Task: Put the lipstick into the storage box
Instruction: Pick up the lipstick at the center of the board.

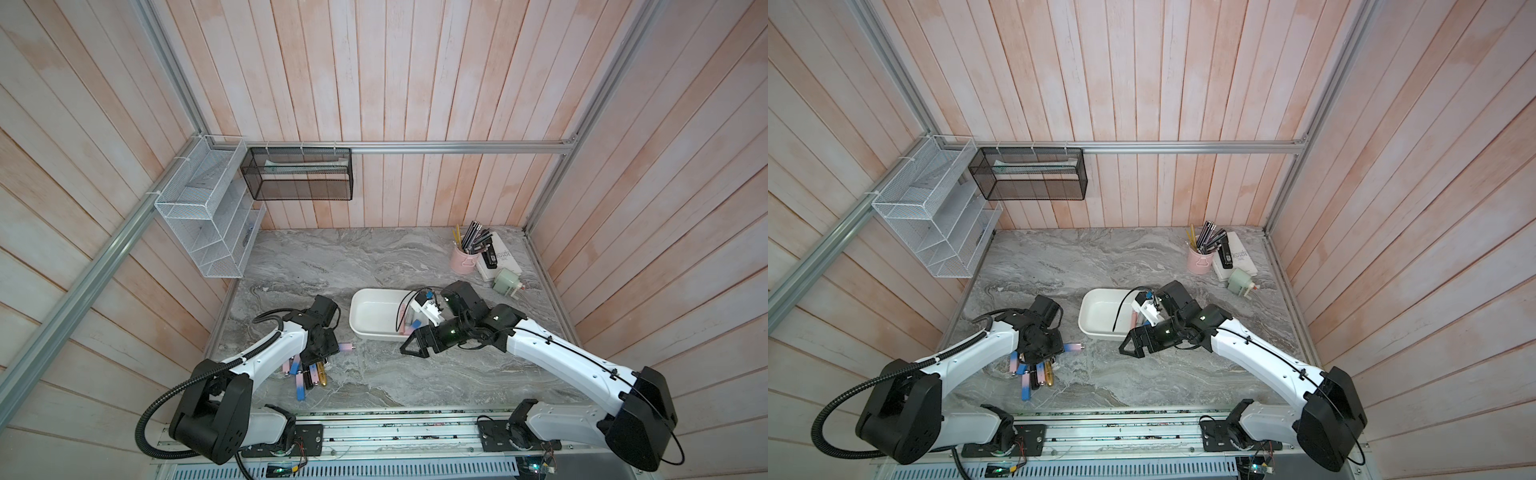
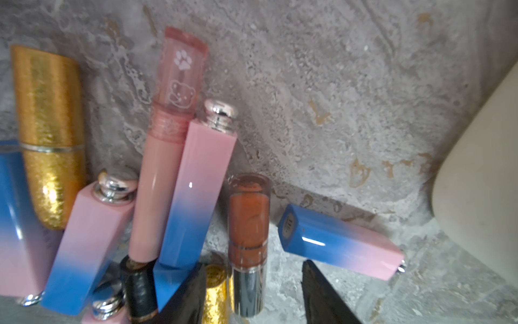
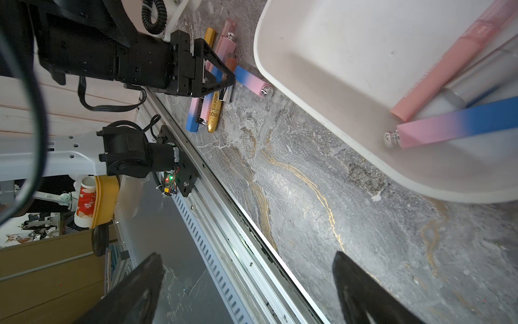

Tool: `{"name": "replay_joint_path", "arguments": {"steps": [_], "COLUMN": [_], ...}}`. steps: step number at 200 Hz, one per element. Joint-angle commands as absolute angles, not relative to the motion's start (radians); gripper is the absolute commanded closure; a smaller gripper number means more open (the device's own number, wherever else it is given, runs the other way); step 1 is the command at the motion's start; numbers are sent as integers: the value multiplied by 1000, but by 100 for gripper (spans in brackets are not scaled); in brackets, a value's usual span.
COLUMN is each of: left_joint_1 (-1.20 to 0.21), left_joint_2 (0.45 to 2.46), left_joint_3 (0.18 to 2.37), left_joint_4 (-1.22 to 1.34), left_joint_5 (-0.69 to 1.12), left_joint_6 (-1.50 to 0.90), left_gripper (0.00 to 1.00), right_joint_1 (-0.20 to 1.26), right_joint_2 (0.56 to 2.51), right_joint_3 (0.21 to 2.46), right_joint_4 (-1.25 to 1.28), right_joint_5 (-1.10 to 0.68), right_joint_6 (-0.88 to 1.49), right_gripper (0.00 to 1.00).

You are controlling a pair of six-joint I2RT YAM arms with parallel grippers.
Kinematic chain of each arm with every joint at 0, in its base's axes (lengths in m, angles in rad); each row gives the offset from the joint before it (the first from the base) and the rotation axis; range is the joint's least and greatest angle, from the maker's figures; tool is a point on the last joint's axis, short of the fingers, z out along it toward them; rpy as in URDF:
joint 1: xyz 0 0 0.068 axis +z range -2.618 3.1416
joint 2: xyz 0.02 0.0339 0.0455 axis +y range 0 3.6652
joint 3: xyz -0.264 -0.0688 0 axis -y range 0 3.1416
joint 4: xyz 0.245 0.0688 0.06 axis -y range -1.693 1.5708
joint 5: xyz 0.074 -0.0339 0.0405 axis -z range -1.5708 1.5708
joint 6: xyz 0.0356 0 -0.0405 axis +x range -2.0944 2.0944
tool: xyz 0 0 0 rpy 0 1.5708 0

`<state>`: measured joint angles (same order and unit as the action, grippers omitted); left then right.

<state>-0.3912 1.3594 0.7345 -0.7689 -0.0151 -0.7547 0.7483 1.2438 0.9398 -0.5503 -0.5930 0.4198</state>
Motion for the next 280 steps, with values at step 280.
{"name": "replay_joint_path", "arguments": {"steps": [280], "left_joint_1": [-367], "left_joint_2": [1430], "left_joint_3": [711], "left_joint_4": [-698], "left_joint_5": [28], "left_joint_6": [-706], "left_gripper": [64], "right_joint_1": [753], "right_joint_2": [1231], "right_joint_3": [937], "right_joint_4": [-543], "right_joint_5": [-547], "right_joint_6": [454], "right_gripper": [5]}}
